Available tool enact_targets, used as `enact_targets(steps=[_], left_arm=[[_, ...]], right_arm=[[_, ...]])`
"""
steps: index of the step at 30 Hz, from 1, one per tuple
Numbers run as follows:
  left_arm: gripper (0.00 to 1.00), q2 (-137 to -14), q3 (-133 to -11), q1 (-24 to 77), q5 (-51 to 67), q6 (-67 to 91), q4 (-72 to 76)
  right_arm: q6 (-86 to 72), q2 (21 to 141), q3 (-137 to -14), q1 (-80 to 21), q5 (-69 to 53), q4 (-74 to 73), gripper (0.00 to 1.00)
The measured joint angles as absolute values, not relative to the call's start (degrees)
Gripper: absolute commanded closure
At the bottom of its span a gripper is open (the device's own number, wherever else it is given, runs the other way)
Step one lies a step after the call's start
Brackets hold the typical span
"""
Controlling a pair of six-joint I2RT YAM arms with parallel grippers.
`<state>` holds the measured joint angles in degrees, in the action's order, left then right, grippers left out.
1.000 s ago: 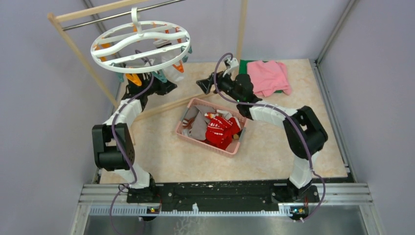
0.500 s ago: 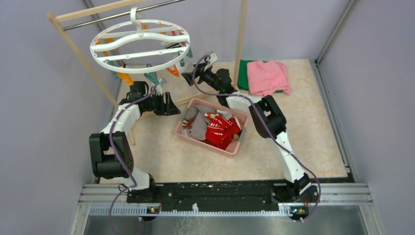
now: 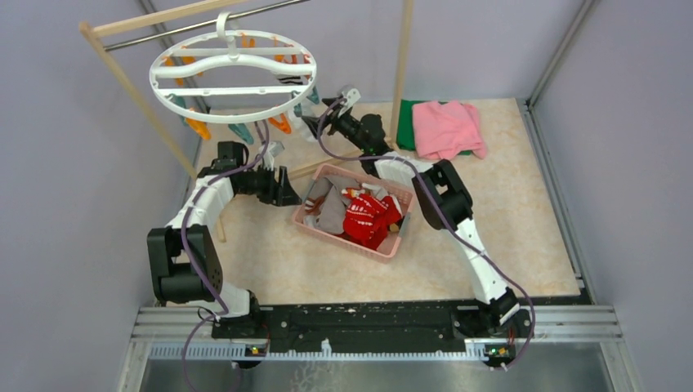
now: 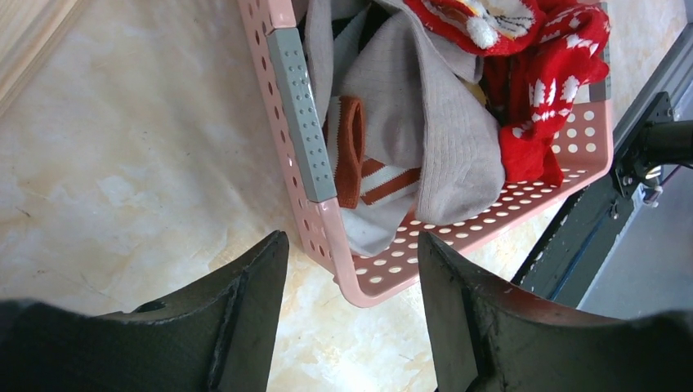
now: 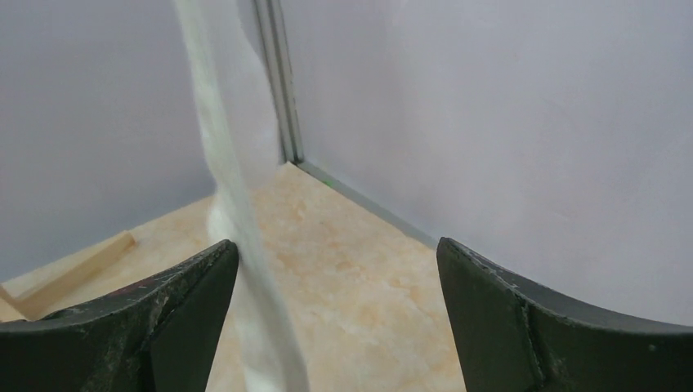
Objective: Remove the socks clipped to the hanger
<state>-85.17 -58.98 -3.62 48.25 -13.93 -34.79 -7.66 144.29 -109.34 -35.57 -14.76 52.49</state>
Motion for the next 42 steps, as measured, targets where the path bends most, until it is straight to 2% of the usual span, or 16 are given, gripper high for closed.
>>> enact_targets(steps=[2,3,7,8,14,18,22,28,37,42], left_arm=[[0.35,-85.1,-59.0,-3.6,48.5,-14.8,-35.2],[0.36,-85.1,-59.0,-3.6,48.6,-15.0,-35.5],[0.36,-85.0,-59.0,-3.6,48.6,-15.9,-37.3],[0.36,-84.8,-59.0,-3.6,48.7,-16.1,-37.7],[0.36,-80.4,-58.6,-3.6,49.9,-16.3,-39.9],[0.35,-77.3,-57.8,-3.6,51.7,-16.2,-41.1],[0.34,-76.6,-57.3,-3.6,54.5,-16.5,-44.0],[0.34,-76.7,-59.1,-3.6,56.1,-22.3,-52.8],[0.35,-76.7,-66.9,-3.3,52.4,-33.8,-65.6],[0.35,-72.2,-66.2,-3.3,50.3,-39.3,-68.3]], right_arm=[[-8.0,144.3,-111.0,-35.6,-16.5,52.6,0.32],[-8.1,144.3,-111.6,-35.6,-17.3,53.0,0.43],[-9.5,143.1,-108.2,-36.1,-20.1,55.7,0.97],[-9.1,142.2,-105.8,-36.2,-20.5,56.0,1.00],[-8.9,128.1,-82.9,-36.6,-19.4,56.9,1.00],[-8.0,116.6,-74.1,-36.9,-16.8,57.4,1.00],[-7.0,107.0,-69.7,-37.8,-13.3,57.5,1.00],[-5.8,100.5,-66.8,-38.6,-7.2,54.8,1.00],[-3.4,92.2,-61.0,-38.6,3.2,47.0,1.00],[-2.5,84.7,-58.3,-38.6,6.5,45.6,1.00]])
